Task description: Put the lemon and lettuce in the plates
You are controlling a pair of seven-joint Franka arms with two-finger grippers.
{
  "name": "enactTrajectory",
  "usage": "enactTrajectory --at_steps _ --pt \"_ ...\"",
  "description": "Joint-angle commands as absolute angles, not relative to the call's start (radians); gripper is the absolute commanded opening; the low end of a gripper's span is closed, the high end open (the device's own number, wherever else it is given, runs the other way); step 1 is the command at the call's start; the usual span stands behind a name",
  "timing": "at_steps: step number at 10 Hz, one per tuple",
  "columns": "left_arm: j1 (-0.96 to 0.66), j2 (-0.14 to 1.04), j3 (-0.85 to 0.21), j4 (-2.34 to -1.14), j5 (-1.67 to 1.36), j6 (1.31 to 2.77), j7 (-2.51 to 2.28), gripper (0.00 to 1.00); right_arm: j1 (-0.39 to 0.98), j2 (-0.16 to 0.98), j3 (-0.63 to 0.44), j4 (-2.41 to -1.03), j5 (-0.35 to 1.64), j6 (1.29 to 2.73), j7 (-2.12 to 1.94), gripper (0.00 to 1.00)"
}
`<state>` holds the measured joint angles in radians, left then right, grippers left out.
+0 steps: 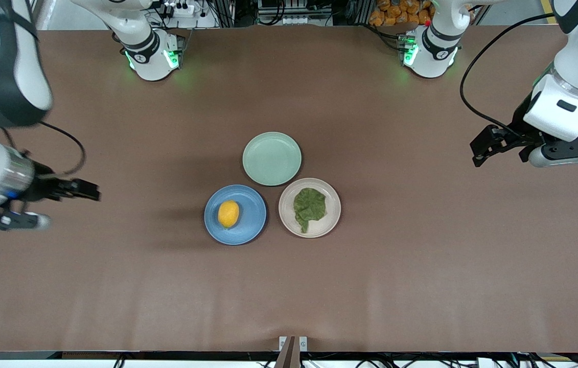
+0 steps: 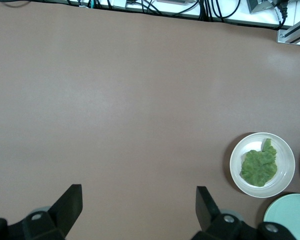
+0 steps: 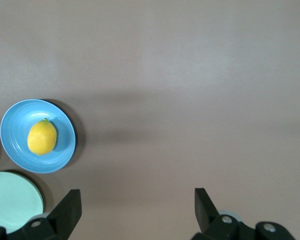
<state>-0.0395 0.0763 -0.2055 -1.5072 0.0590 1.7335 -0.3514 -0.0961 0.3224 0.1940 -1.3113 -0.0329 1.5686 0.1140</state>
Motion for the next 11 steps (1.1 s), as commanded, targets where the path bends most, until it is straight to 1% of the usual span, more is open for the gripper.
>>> enactTrajectory --at_steps 1,3,4,6,8,9,11 --pt "-0.021 0.051 -0.216 -1.528 0.054 1.709 -0.331 1.00 -0.086 0.296 0.189 -1.227 -0.071 1.494 0.114 1.00" --pt "-0.017 0.051 -0.213 -1.526 0.052 1.703 -0.331 1.00 -0.083 0.235 0.167 -1.242 -0.066 1.471 0.112 1.00" --pt "-0.017 0.051 -0.213 -1.525 0.052 1.697 -0.331 1.00 -0.080 0.207 0.166 -1.276 -0.069 1.438 0.112 1.00" --pt "-0.015 0.060 -0.213 -1.511 0.052 1.665 -0.327 1.00 -0.077 0.154 0.150 -1.351 -0.069 1.446 0.112 1.00" --pt "-0.017 0.057 -0.219 -1.509 0.051 1.631 -0.327 1.00 -0.069 0.091 0.150 -1.452 -0.069 1.498 0.112 1.00" --pt "-0.017 0.057 -0.221 -1.487 0.035 1.591 -0.327 1.00 -0.071 0.087 0.147 -1.459 -0.068 1.502 0.112 1.00" --pt "-0.018 0.057 -0.222 -1.479 0.025 1.540 -0.328 1.00 -0.069 0.087 0.147 -1.463 -0.064 1.505 0.112 1.00"
